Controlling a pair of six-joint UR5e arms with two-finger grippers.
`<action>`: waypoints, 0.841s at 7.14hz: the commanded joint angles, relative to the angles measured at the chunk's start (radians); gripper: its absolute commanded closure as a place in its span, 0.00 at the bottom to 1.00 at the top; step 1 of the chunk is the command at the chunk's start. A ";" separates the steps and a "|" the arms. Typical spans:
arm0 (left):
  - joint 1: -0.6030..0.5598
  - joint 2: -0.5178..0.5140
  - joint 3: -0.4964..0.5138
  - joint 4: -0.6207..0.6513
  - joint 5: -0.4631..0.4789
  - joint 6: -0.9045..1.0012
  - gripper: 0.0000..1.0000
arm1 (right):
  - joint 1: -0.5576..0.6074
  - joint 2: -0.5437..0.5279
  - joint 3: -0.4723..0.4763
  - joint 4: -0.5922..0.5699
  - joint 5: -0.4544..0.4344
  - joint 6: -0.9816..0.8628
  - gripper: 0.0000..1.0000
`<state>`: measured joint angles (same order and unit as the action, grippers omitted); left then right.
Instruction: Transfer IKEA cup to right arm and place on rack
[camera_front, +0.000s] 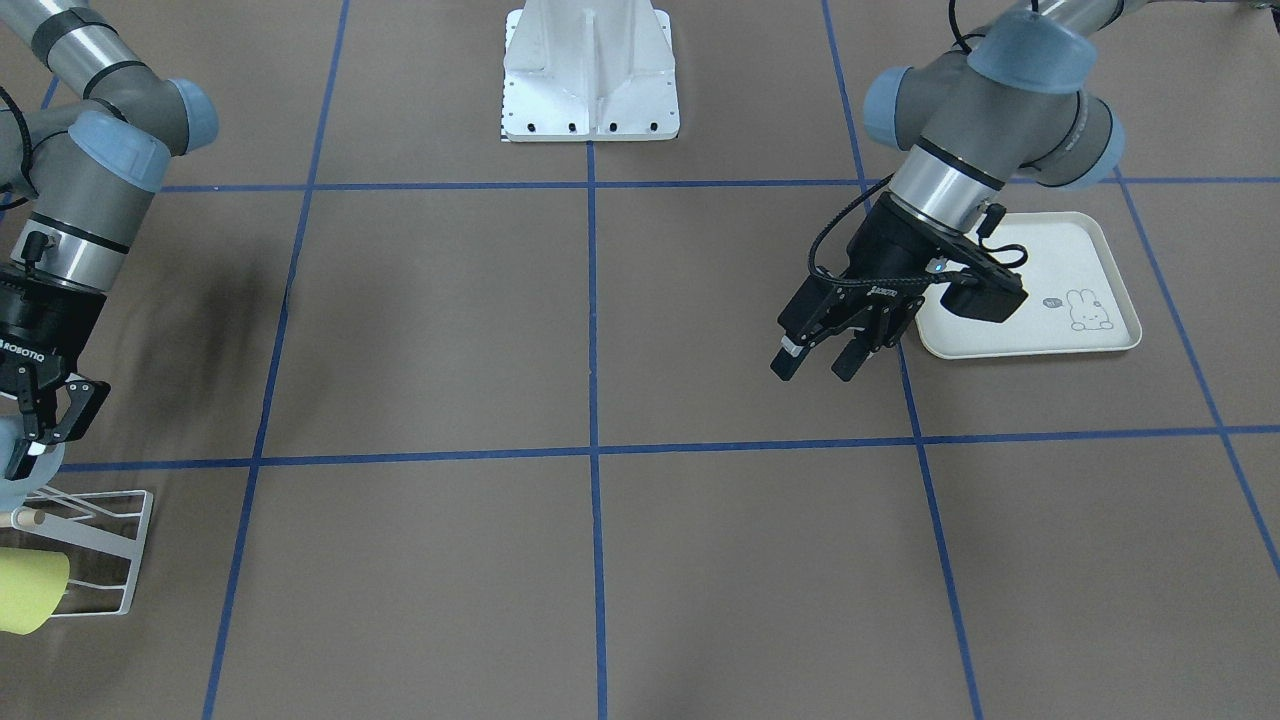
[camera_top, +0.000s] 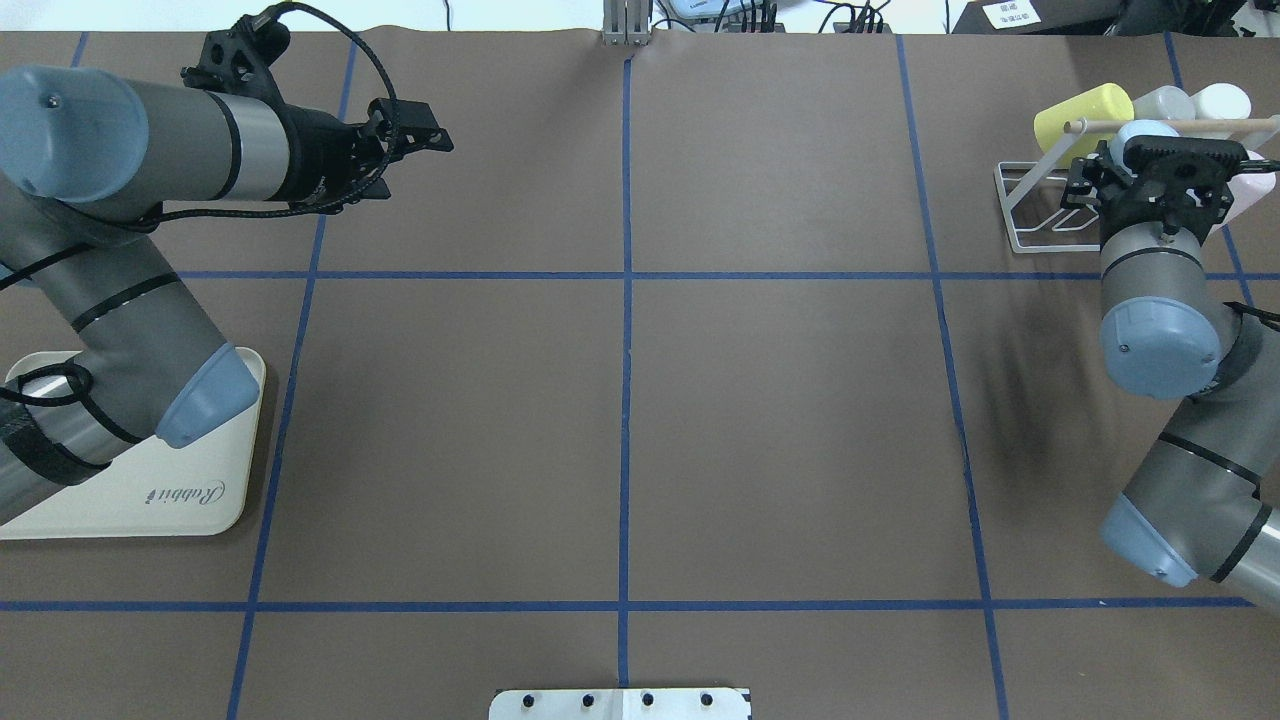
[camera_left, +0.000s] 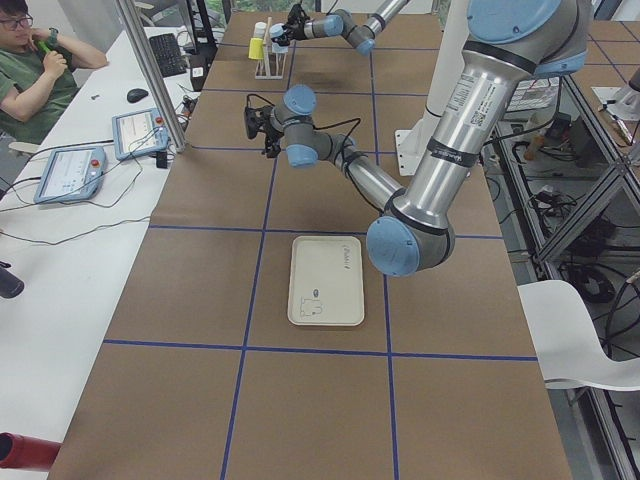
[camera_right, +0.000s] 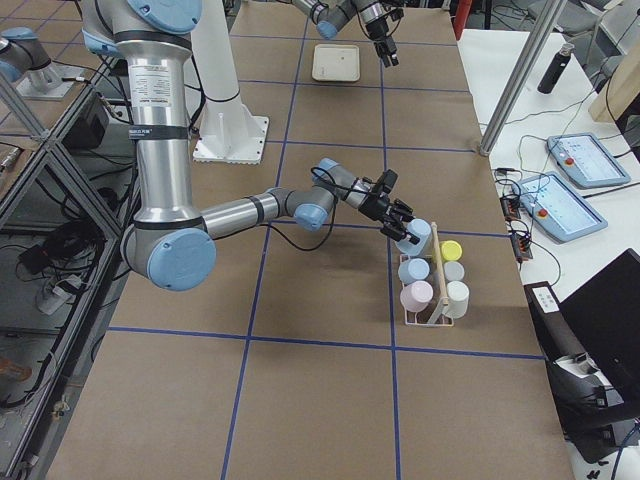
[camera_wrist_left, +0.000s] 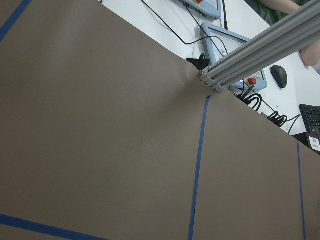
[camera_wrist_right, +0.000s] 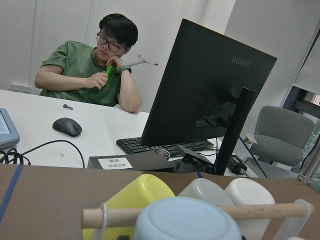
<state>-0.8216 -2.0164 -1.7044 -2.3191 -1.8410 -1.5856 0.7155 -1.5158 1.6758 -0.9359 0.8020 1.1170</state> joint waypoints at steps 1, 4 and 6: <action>-0.001 0.001 -0.001 0.000 0.000 -0.001 0.00 | -0.007 0.003 -0.002 0.003 0.018 -0.012 0.00; -0.002 -0.001 -0.003 0.000 -0.001 -0.001 0.00 | 0.053 -0.023 0.141 -0.004 0.211 -0.135 0.00; -0.052 0.033 -0.003 0.013 -0.009 0.126 0.00 | 0.256 -0.058 0.232 -0.070 0.589 -0.263 0.00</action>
<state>-0.8395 -2.0087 -1.7073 -2.3119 -1.8428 -1.5497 0.8502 -1.5607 1.8584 -0.9619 1.1649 0.9294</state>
